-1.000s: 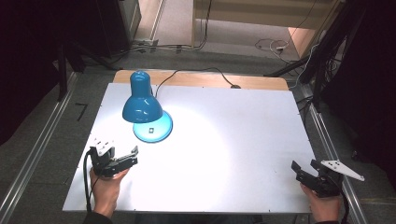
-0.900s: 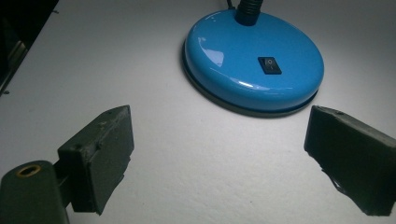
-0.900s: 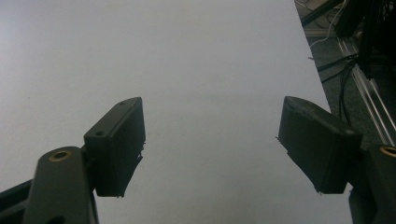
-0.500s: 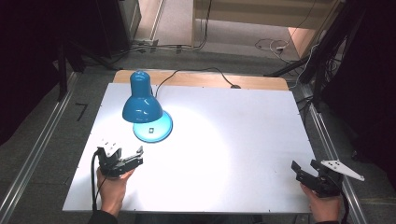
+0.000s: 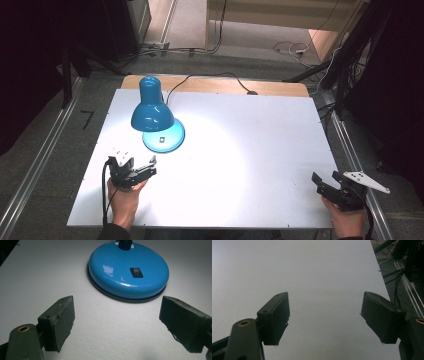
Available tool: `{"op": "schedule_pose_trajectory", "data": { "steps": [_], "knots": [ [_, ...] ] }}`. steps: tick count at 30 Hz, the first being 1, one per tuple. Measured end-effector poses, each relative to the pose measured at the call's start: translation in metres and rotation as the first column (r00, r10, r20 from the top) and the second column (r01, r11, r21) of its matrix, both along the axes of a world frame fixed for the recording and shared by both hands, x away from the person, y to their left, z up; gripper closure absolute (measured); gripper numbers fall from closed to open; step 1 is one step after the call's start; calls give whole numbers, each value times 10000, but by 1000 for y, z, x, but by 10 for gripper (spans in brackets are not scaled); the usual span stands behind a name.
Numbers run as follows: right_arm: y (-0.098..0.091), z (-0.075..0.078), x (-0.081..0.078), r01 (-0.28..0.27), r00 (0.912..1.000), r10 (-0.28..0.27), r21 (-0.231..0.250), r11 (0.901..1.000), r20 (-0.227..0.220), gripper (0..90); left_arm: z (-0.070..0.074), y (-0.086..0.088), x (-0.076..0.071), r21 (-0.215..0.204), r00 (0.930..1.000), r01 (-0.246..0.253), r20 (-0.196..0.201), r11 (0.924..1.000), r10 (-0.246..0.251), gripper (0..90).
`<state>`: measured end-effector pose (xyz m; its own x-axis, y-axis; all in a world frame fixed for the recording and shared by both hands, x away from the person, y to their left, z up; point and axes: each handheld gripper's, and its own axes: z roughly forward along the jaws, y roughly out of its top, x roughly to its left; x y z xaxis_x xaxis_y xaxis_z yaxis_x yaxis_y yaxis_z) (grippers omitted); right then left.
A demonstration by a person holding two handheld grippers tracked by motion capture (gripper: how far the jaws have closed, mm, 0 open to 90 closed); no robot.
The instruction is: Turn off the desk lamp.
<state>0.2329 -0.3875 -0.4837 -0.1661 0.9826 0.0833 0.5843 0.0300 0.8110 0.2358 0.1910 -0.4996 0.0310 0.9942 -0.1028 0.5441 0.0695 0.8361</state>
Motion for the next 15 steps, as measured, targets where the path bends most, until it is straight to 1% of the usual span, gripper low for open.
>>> {"op": "schedule_pose_trajectory", "data": {
  "steps": [2, 7, 9, 12, 15],
  "knots": [
    [0, 0, 0, 2, 10000, -2, 6, 10000, -4, 212, 0, -1, 1, -52, 10000, -7, 48, 10000, 8, 145],
    [0, 0, 0, 17, 10000, -17, -20, 10000, 18, 212, -1, -5, 3, -5, 10000, -28, 79, 10000, 28, 149],
    [0, 1, 0, 19, 10000, -19, 1, 10000, 25, 212, -1, -6, 3, 27, 9999, -58, 136, 10000, 58, 164],
    [0, 1, 0, 27, 10000, -27, 23, 10000, 34, 212, -1, -6, 4, -79, 9997, -103, 202, 9999, 105, 187],
    [0, 1, 0, 55, 10000, -55, 34, 10000, 19, 212, -2, -6, 5, -132, 9998, -78, 158, 9999, 81, 199]
  ]
}}
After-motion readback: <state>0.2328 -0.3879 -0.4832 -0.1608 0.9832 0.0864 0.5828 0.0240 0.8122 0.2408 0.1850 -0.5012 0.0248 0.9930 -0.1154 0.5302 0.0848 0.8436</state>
